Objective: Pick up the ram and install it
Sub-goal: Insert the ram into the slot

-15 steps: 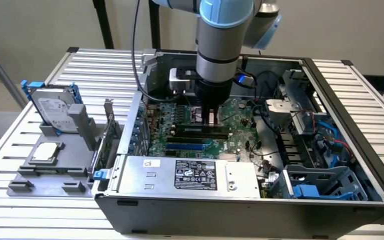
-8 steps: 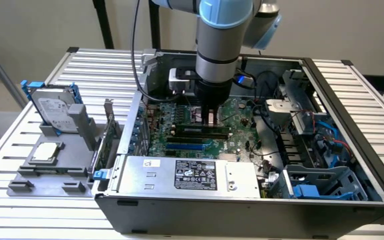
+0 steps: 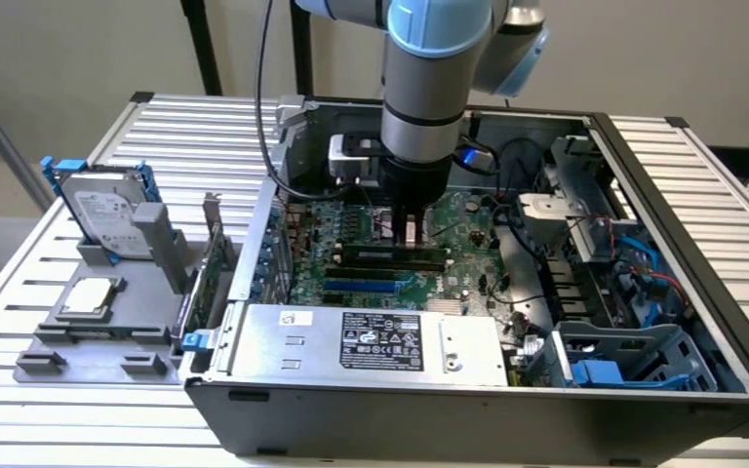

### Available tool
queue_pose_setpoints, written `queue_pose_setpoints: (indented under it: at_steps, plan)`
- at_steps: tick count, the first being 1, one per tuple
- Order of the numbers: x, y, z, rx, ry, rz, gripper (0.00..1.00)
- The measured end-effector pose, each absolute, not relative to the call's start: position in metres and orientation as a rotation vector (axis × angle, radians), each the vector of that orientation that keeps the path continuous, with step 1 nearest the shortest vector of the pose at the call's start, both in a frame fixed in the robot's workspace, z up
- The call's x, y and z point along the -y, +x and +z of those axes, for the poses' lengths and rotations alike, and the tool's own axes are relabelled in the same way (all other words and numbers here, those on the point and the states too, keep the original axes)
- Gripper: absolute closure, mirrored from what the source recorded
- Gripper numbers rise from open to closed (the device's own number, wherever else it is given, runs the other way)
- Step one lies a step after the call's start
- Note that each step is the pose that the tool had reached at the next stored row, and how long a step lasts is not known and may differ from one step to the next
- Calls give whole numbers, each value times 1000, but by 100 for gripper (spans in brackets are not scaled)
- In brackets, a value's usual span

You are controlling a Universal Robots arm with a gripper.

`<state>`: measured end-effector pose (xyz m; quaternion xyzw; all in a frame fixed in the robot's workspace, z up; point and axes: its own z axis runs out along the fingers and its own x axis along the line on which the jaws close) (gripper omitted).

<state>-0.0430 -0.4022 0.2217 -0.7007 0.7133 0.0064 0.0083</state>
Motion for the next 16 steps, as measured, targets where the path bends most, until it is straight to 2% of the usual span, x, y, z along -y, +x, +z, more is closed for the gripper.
queue_pose_setpoints:
  at_steps: [16]
  plan:
    - [402, -45, 219, -2234, -2185, 20, 86]
